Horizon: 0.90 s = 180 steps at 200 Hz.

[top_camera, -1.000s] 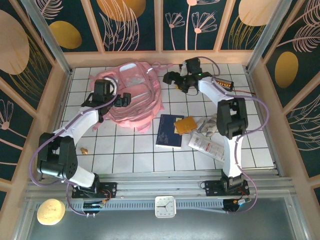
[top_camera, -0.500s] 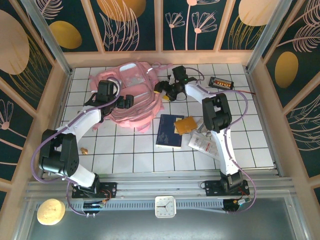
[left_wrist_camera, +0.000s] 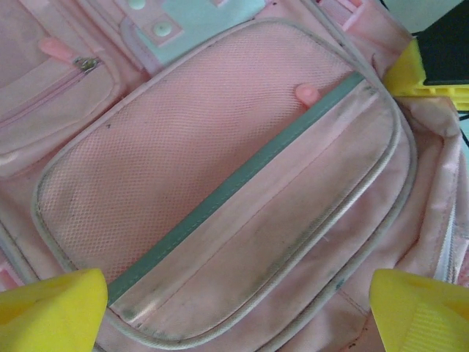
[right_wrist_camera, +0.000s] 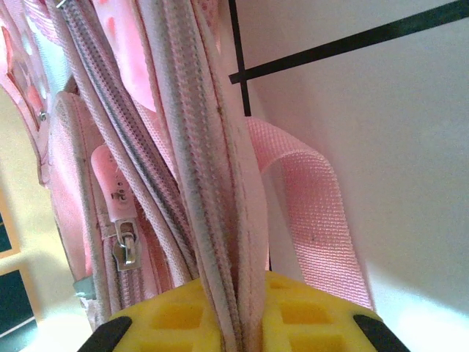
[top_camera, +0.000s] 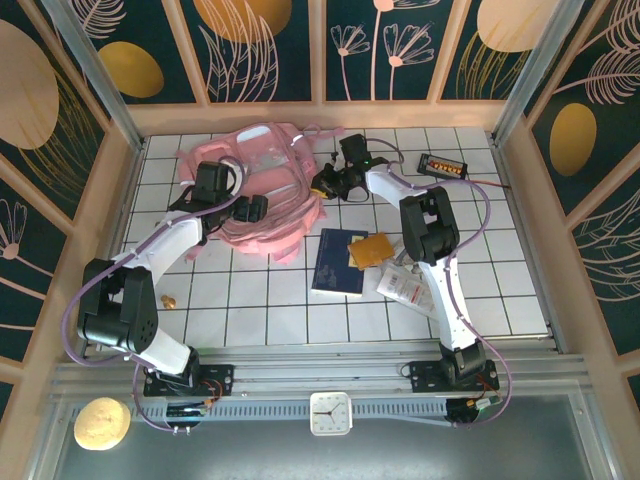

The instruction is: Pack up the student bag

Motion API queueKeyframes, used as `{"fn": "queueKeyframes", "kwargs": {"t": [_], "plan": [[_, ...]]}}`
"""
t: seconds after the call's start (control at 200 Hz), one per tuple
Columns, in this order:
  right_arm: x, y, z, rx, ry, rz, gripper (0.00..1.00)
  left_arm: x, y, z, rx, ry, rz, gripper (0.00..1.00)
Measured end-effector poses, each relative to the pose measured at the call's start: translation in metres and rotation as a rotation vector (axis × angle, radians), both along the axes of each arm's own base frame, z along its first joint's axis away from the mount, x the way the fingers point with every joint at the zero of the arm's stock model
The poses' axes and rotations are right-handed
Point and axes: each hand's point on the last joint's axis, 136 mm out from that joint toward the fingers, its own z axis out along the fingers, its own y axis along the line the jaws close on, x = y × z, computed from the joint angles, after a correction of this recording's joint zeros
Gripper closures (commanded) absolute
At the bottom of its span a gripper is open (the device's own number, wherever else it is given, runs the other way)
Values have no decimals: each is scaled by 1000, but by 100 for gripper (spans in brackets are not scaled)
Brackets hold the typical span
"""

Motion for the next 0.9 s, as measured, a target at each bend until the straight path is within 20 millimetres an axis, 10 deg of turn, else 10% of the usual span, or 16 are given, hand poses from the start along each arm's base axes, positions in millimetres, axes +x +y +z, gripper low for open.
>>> {"fn": "queueKeyframes", "kwargs": {"t": [0.415,0.61,0.901], "plan": [[-32,-14,72,21,-54,-1,90,-7,-32,11,-40,-18,-137,13],[-69,-11,65,4,-5,14,89,-18,-49,13,-50,-26,-218,13],[-81,3,61,2,10,27,89,-87,-115,12,-17,-35,-561,18]]}}
